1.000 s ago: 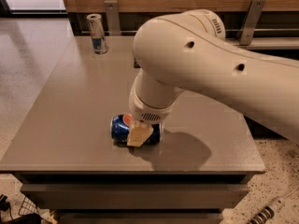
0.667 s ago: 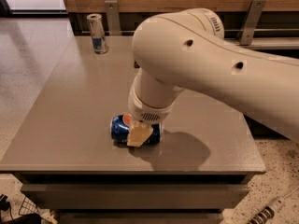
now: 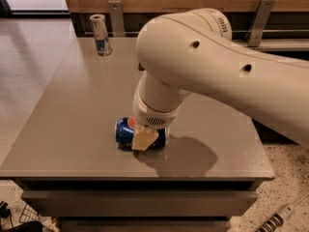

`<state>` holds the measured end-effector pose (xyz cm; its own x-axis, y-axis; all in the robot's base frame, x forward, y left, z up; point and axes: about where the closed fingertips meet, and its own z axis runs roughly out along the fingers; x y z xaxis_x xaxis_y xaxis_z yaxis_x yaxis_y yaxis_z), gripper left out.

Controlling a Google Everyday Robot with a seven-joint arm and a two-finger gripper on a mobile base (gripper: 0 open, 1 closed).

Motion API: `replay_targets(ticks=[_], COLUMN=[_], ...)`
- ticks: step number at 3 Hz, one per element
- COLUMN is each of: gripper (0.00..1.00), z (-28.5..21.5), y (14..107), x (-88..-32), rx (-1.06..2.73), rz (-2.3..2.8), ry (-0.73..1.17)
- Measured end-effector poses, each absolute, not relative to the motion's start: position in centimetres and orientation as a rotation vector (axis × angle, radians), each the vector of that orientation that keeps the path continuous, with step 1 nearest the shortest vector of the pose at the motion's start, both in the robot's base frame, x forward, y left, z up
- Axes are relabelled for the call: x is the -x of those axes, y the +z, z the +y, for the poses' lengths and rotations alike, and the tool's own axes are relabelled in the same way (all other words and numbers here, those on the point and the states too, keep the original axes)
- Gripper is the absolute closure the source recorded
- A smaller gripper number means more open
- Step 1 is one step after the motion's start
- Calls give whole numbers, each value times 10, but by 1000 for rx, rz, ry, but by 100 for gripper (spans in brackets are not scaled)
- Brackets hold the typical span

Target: Knock pepsi can over

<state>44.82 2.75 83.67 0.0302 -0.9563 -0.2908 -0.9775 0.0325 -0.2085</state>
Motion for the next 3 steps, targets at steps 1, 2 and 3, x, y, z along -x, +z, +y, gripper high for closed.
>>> replay_targets(ticks=[1, 2, 3], gripper=[17, 0, 0], z=[28, 29, 29], y=[837, 837, 837], x=[-448, -447, -447], rx=[1966, 1968, 1968], rz=[1964, 1962, 1962], ry=[82, 81, 81])
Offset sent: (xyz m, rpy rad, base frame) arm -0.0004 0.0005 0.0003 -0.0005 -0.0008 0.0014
